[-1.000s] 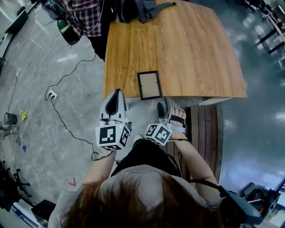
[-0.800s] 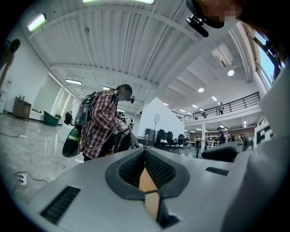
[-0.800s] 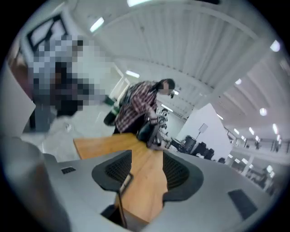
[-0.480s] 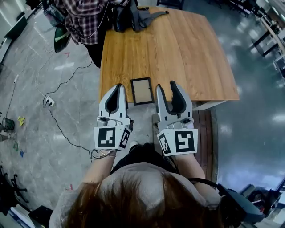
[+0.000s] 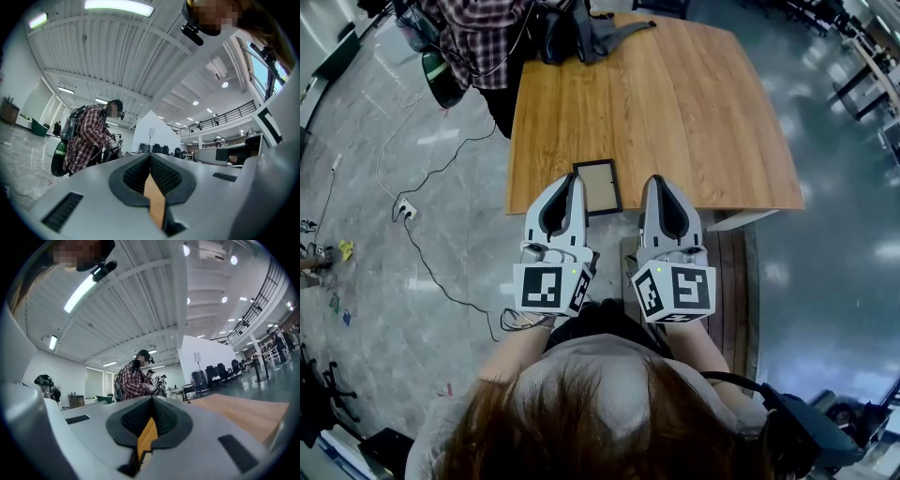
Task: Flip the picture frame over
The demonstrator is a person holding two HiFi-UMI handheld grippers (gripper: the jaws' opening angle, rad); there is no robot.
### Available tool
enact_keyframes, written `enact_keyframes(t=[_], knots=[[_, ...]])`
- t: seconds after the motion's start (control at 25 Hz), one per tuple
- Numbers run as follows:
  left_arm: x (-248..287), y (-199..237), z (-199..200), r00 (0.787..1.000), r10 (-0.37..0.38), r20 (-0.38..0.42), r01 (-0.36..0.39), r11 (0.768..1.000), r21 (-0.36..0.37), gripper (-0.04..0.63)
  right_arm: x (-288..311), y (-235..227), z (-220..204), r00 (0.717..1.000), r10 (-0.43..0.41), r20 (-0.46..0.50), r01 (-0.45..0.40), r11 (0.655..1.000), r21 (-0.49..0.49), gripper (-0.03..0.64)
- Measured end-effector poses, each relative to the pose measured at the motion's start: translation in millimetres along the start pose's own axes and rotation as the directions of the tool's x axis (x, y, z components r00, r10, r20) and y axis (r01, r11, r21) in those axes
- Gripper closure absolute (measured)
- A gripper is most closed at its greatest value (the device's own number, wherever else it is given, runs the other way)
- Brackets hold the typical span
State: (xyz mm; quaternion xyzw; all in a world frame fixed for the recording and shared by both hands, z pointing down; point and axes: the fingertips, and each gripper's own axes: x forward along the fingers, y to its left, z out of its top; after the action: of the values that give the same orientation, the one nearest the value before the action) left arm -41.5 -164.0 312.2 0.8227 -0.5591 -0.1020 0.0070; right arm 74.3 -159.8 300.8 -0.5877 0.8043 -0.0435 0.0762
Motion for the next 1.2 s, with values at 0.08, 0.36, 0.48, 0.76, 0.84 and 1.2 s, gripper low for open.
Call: enact_keyframes(t=[0.08,0.36,0.48,0.76,0.84,1.2], knots=[[0.7,-3.6,1.0,1.000,-0.003,-0.002,0.003,1.000,0.000,0.588,0.9,0.6,1.9,1.000,0.005,-0.013,-0.005,1.000,-0.010,0.601],[1.7,-5.8,-1.3,1.000,-0.006,-0.001,0.006,1.000,0.005,0.588,3.1,1.4,-5.9,0.998,0.051,-0.042,-0.048,0.997,0.064,0.601],[3.6,-6.9,-0.8,1.000,-0.005,0.001,0.005,1.000,0.005,0.588,4.1,-1.3,-3.9,0.998,0.048,-0.044,-0.045,0.996,0.071,0.601],[2.3,-5.9,-1.9,1.000,0.001,0.000,-0.001,1.000,0.007,0.588,5.2,1.0,-4.3,0.997,0.060,-0.050,-0.056,0.995,0.079,0.603],[1.9,-5.8,-1.2,1.000,0.002,0.002,-0.002,1.000,0.010,0.588,4.5,4.6,-2.6,0.997,0.067,-0.044,-0.064,0.996,0.069,0.603],[-0.2,-7.9,-1.3,1.000,-0.004,0.000,0.004,1.000,0.008,0.588,2.0,8.5,-7.1,0.996,0.072,-0.050,-0.068,0.995,0.078,0.603]])
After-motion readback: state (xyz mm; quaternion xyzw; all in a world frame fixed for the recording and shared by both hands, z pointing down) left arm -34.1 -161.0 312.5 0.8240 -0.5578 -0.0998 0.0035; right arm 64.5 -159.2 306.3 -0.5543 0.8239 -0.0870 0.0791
